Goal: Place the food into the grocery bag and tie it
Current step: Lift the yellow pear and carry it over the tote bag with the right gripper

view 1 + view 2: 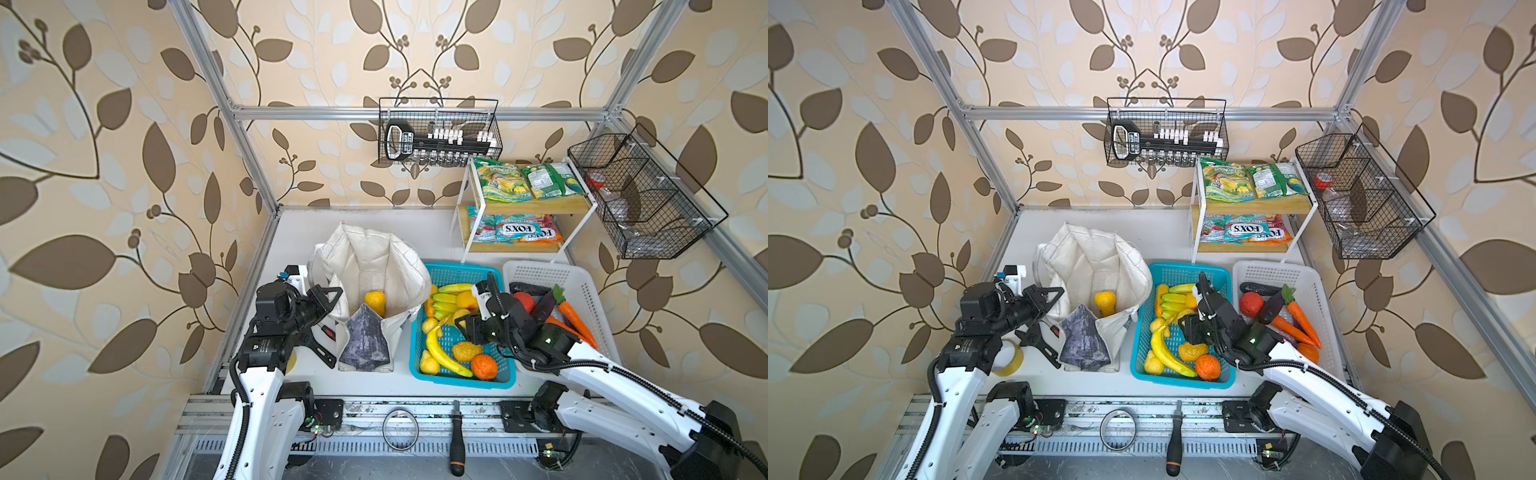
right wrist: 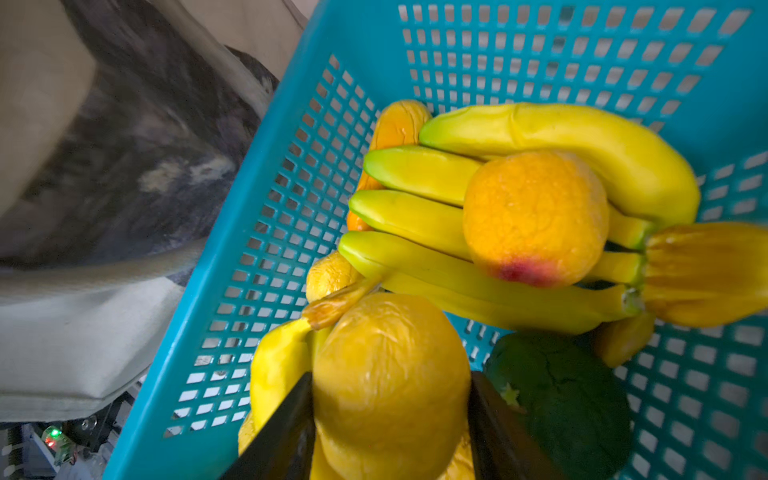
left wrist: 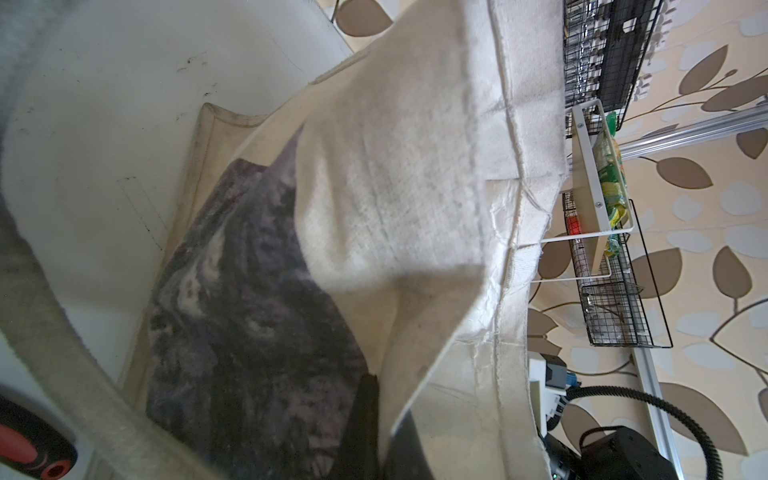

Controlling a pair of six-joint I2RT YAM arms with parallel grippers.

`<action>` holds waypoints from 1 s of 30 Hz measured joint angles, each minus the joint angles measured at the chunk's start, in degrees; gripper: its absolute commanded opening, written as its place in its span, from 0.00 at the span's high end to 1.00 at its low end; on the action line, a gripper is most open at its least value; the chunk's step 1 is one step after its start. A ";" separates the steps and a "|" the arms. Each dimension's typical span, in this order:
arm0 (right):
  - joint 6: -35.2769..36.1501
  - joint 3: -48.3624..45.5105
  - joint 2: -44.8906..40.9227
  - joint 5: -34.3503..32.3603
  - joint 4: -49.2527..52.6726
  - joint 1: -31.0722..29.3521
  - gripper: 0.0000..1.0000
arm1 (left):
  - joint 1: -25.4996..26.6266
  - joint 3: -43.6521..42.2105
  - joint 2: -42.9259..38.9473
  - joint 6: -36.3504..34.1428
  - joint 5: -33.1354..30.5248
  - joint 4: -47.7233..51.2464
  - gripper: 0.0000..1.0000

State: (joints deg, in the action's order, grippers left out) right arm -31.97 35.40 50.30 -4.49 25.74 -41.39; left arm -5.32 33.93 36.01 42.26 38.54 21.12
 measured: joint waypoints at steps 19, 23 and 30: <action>6.01 29.35 6.73 -1.46 6.54 -6.12 0.46 | 0.00 0.28 -0.26 0.37 0.50 -0.02 1.00; 7.30 37.57 18.25 -1.44 5.16 -10.43 0.45 | 0.00 1.55 -0.35 0.02 0.44 0.98 1.00; 8.15 50.14 37.79 1.22 3.58 -16.37 0.45 | 0.00 4.79 -2.01 -1.68 -0.66 5.03 1.00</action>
State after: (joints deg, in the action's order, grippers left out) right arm -23.81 85.54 88.09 -3.27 29.32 -57.76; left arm -5.32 38.72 34.00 40.58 37.89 26.15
